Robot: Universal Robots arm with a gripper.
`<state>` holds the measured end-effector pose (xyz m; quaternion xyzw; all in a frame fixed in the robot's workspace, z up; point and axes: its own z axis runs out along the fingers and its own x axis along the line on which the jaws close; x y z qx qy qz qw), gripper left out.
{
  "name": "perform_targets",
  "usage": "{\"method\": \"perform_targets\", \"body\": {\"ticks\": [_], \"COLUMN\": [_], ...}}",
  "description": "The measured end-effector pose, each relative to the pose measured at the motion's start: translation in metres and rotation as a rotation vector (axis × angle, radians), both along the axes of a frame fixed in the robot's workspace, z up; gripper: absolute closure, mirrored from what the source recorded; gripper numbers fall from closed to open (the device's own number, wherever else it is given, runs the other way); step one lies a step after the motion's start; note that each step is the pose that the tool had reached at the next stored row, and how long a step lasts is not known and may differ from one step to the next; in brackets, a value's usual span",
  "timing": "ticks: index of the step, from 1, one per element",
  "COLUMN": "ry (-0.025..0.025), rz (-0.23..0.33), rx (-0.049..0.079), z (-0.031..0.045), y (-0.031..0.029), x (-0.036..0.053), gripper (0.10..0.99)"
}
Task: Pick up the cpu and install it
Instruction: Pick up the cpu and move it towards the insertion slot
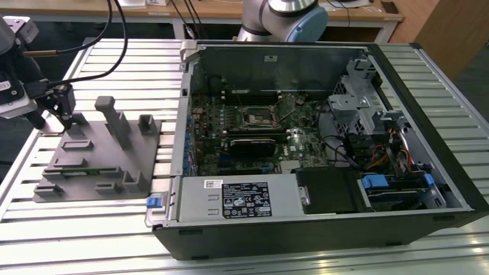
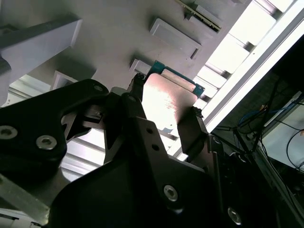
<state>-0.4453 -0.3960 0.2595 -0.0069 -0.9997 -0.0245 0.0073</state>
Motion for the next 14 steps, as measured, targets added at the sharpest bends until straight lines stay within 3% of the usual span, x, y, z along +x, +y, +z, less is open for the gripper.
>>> {"method": "perform_targets", "body": {"ticks": [14], "ry": [0.0000], "rz": [0.000], "rx": [0.000], "z": [0.0068], "y": [0.0012], "x": [0.0000], "gripper": [0.545]}}
